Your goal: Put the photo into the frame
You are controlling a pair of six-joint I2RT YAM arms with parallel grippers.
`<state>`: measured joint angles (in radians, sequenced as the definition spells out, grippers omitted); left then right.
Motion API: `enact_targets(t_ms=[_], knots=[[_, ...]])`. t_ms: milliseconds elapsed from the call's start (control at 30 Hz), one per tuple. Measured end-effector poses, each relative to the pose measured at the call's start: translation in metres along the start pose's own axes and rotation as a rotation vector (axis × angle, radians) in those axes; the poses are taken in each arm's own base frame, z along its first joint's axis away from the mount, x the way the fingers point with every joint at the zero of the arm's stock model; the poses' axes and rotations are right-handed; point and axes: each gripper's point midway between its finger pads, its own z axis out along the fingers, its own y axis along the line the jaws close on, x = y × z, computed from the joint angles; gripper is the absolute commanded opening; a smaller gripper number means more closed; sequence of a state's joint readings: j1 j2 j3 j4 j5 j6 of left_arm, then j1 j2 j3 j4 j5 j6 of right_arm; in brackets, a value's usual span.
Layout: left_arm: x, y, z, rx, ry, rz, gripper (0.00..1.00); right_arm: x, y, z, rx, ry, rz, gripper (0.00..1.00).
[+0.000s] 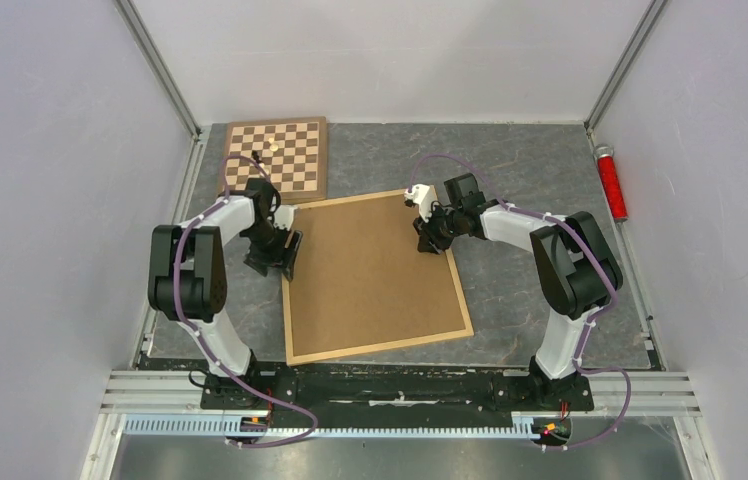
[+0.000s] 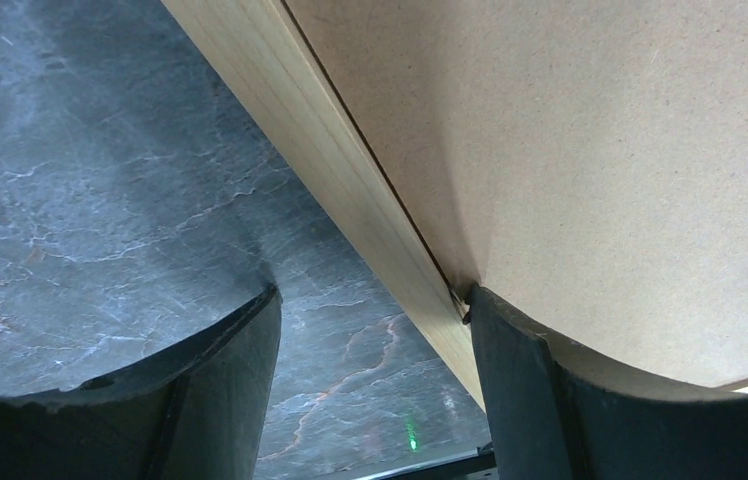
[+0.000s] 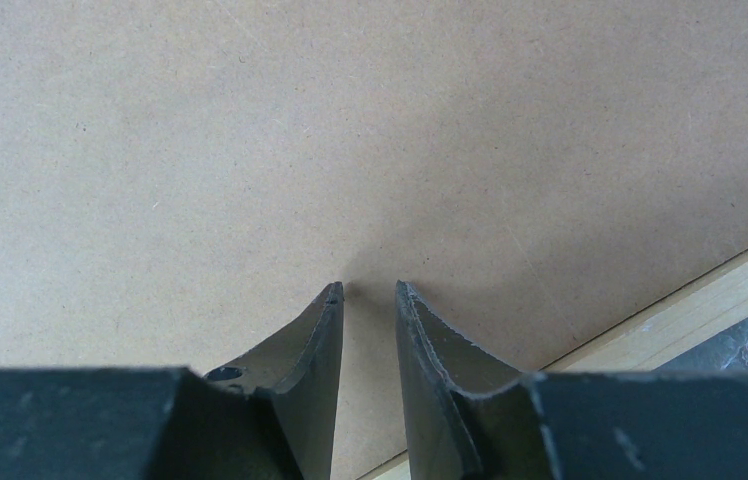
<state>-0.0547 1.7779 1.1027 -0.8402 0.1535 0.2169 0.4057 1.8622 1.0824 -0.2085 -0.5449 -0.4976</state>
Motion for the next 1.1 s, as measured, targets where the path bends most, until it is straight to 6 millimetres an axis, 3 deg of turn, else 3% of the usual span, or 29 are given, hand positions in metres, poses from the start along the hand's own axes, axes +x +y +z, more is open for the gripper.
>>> enact_targets(t_ms=[467, 867, 1100], knots=[[-0.001, -0.003, 0.001, -0.002, 0.027, 0.013, 0.76, 0.0, 0.0, 0.0, 0.0, 0.001, 0.0, 0.28], [-0.017, -0.025, -0.002, 0.101, -0.05, 0.038, 0.79, 0.0, 0.0, 0.0, 0.0, 0.0, 0.0, 0.28], [-0.019, -0.021, -0.016, 0.07, -0.102, 0.04, 0.77, 0.0, 0.0, 0.0, 0.0, 0.0, 0.0, 0.28]])
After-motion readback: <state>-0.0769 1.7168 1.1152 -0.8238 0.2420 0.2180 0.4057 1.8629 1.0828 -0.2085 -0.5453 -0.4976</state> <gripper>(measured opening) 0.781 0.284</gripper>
